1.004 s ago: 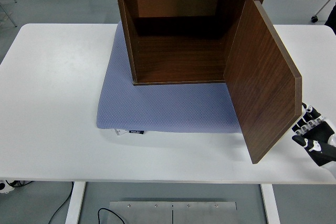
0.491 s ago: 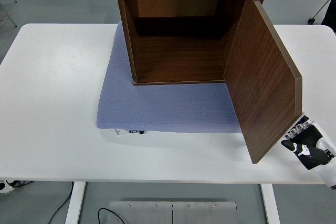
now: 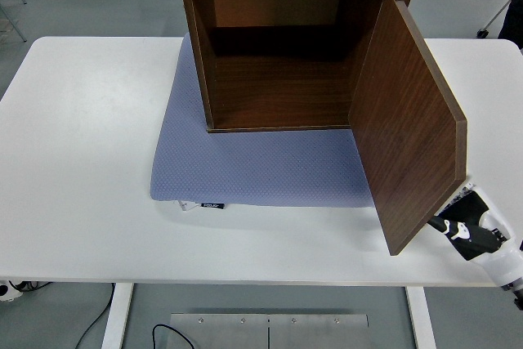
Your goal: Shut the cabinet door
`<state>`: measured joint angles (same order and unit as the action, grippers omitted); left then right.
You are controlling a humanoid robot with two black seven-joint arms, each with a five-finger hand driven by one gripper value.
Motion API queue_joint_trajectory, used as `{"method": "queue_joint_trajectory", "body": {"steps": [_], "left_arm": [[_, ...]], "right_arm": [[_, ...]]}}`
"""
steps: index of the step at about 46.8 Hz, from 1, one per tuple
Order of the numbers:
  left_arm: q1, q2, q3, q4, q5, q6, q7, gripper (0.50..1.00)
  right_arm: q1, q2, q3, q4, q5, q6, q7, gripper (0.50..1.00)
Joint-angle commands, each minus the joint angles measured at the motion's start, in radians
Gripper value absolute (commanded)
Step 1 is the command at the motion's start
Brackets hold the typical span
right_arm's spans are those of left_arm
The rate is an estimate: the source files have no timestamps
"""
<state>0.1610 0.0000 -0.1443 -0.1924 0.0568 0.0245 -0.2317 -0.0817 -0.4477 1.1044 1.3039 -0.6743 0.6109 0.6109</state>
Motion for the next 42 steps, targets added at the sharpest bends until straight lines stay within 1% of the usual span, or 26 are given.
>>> {"method": "queue_joint_trajectory", "body": {"steps": [1,17,28,42], "left_arm": [[0.000,0.000,0.000,0.001,0.000,0.000,0.000,1.000],[0.000,0.000,0.000,0.001,0.000,0.000,0.000,1.000],[0.000,0.000,0.000,0.001,0.000,0.000,0.000,1.000],[0.000,0.000,0.000,0.001,0.000,0.000,0.000,1.000]], "right_arm": [[0.003,0.001,-0.006,0.000,-0.001,0.000,0.000,1.000],[0.031,0.018,-0.024,0.000,-0.007,0.000,0.000,1.000],[0.066,0.032,-0.058,0.000,-0.007,0.000,0.000,1.000],[0.091,0.037,-0.072,0.000,-0.007,0.000,0.000,1.000]]}}
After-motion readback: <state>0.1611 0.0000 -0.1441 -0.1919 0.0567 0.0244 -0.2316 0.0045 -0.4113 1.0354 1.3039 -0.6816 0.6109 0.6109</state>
